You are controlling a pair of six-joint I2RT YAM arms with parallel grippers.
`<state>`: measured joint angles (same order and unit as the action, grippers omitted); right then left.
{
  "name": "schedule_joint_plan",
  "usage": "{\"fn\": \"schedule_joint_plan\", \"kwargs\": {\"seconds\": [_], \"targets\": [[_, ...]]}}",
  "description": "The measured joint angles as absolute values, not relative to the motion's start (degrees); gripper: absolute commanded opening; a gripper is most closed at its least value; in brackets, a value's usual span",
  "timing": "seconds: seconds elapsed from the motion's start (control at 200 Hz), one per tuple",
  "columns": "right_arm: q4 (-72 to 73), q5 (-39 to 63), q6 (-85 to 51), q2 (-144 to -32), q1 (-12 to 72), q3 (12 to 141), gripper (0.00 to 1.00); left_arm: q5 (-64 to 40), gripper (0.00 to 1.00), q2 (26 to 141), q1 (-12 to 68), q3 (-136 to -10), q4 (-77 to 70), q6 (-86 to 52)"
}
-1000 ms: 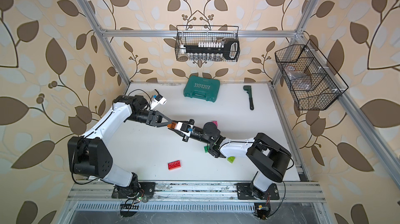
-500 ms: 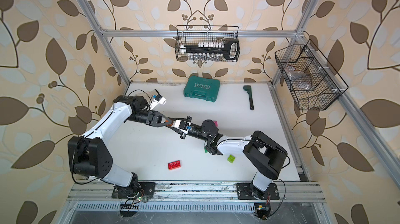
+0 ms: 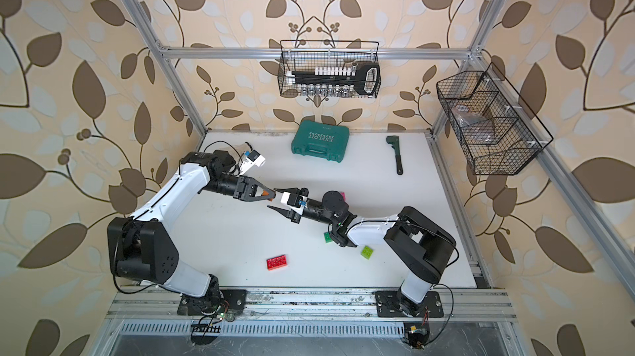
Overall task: Assemble the letter h with lego
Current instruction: Adjust the lego brick at the center of the board.
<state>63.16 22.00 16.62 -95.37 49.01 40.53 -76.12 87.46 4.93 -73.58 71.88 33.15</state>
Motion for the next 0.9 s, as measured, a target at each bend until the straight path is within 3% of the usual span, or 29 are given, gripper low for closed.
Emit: {"fn": "schedule_joint_plan", "kwargs": {"seconds": [0.215,0.37,0.52,0.645,0.775,0.9], "targets": [[55.00,18.15,16.29,-88.84,48.51,35.22,0.52,-55.11,0.29,86.74,5.74,-68.90,57.71,23.33],[43.22,6.42,14.04,-84.71,48.49,34.57,0.52,-32.34,0.30,87.22,12.58,-64.53,48.31,20.84],[29.67,-4.73,7.40,-79.59,46.81,34.94,0.57,-17.30,0.30,90.76,18.83,-60.64,40.97,21.63],[11.09,-11.42,-6.37,-78.61,40.84,41.85,0.57,-7.62,0.32,93.21,23.46,-56.80,35.05,24.80],[-3.27,-11.20,-17.78,-81.01,33.89,50.46,0.55,0.32,0.32,97.12,29.23,-55.81,31.46,28.95],[-11.31,-8.78,-22.85,-83.57,32.99,52.60,0.54,3.29,0.38,98.89,32.03,-57.32,27.77,31.27]]}}
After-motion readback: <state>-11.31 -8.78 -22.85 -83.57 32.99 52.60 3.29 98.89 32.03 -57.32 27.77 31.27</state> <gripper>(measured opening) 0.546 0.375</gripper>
